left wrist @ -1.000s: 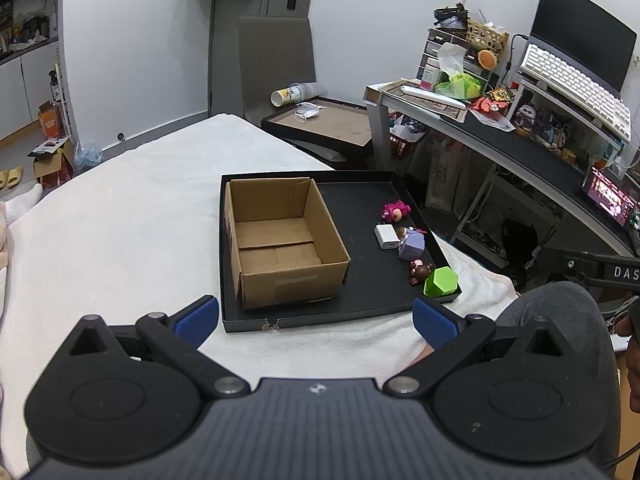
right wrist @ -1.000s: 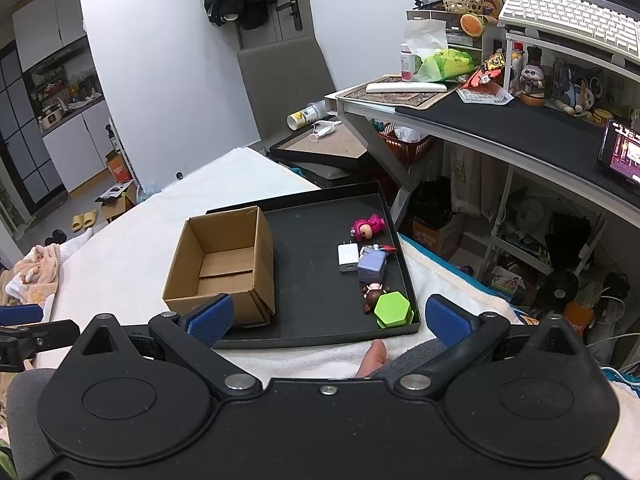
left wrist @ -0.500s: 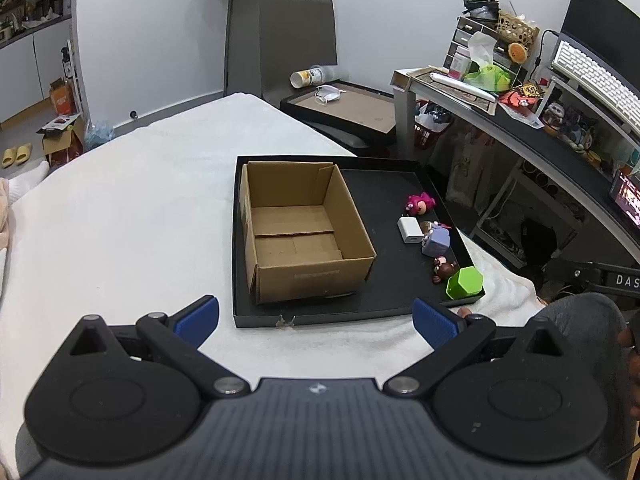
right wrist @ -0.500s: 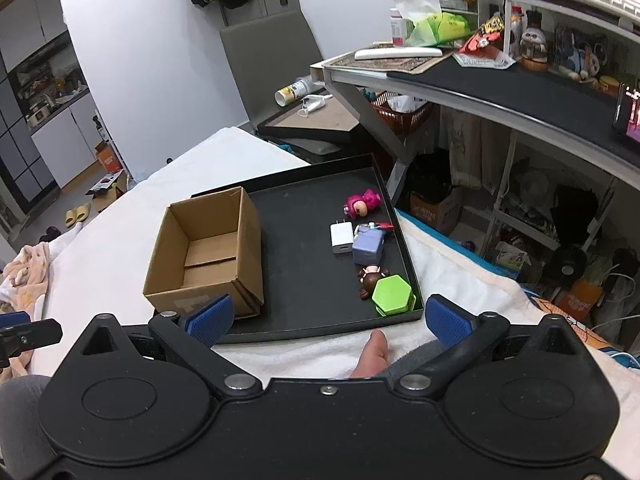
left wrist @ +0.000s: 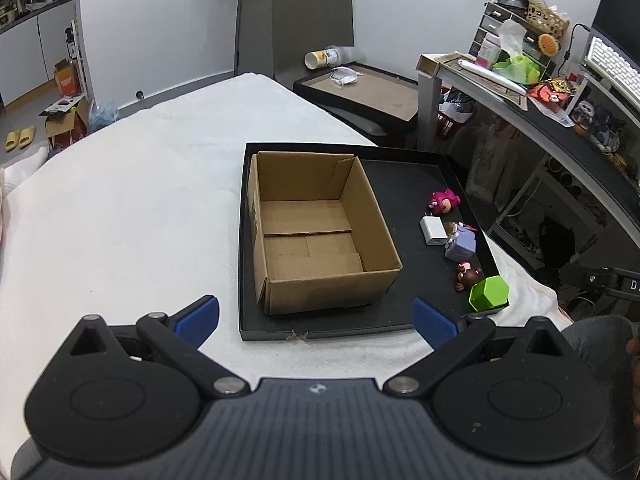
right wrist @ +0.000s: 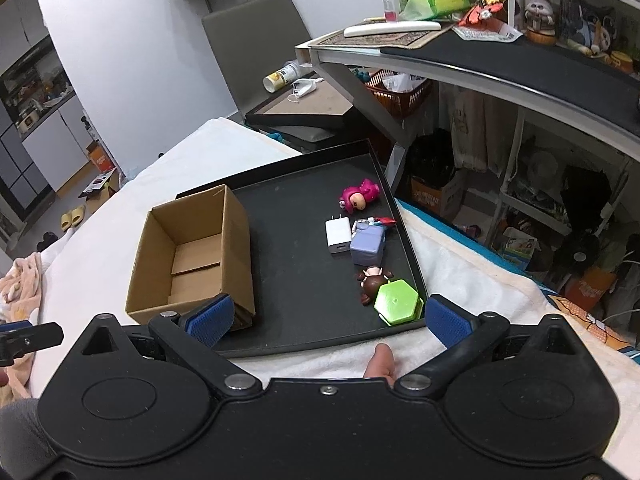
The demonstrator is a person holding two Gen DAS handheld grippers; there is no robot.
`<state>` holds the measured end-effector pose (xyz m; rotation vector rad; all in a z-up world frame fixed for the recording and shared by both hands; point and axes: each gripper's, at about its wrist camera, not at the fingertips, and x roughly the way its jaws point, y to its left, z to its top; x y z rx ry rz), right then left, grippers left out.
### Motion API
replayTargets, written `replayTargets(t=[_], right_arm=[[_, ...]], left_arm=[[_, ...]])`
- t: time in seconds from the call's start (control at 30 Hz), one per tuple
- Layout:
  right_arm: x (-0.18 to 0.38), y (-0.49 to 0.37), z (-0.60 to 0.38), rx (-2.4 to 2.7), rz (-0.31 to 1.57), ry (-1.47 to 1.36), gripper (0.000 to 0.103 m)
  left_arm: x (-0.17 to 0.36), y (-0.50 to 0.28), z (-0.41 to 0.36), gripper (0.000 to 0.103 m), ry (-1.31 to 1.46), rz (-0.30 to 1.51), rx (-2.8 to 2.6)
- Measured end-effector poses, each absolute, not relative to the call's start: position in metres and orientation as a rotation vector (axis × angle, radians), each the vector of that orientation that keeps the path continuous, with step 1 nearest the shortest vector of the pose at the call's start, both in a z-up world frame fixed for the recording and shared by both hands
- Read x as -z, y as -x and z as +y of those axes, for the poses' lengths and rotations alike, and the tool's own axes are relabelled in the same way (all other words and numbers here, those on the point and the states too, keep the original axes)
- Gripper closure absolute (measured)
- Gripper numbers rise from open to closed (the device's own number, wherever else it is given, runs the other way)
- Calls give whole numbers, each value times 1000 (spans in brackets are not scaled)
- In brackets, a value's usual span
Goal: Organize rigid objects
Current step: 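Move the right gripper down onto the green hexagonal block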
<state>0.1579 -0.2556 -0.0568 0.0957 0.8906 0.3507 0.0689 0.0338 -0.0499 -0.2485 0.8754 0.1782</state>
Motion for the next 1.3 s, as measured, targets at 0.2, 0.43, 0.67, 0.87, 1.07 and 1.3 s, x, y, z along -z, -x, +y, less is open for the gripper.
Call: replayTargets(t=[0.2,0.43,0.67,0.87,1.07,1.3], right_arm=[[65,-174,-252,-348,921,-101,0],[75,-191,-246,-342,955,-108,1],[87,-209,-238,-333,1007,-126,8],[98,-226,-232,-316,1085,-150,9],[109,-246,-226,-292,1155,-172,11],[129,-270,-229,-228,1252,-279,17]], left_arm=[[59,-83,40,1,267,898,-189],[65,-94,55,4,294,894,-230],[69,-103,70,10,311,882,-271],[80,-113,87,20,397,904,-291],[82,-127,100,31,460,902,-303],[99,-143,111,49,510,945,-313]])
